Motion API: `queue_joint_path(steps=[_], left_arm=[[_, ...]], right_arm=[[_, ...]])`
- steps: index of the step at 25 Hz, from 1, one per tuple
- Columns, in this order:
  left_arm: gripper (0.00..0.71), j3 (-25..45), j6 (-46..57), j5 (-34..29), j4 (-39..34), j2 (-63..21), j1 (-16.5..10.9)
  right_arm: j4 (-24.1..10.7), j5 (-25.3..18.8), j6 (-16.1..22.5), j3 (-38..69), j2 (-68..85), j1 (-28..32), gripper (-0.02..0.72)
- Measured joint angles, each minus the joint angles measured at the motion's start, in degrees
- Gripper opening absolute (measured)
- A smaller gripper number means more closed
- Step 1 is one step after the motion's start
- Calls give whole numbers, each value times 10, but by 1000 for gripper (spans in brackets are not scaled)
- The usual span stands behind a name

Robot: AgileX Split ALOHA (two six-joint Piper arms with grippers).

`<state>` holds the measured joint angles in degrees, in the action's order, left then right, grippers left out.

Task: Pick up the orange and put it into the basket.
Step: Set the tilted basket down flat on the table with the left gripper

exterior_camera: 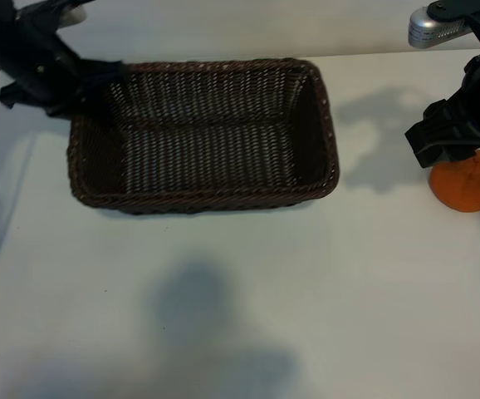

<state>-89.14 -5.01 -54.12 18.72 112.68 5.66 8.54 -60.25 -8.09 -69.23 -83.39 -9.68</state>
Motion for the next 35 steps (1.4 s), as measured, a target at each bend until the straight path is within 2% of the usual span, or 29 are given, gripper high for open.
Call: queue_joint_path(steps=[8,19,35], left_arm=[[164,-48,-7,-6,-2,47,37],[164,-52,-21,21,1,71,62],[164,-53,-24,54,14,100,66]], right_arm=[[0,0,0,0,0,0,526],[0,0,0,0,0,0,526],[0,0,-1,0,0,0,526]])
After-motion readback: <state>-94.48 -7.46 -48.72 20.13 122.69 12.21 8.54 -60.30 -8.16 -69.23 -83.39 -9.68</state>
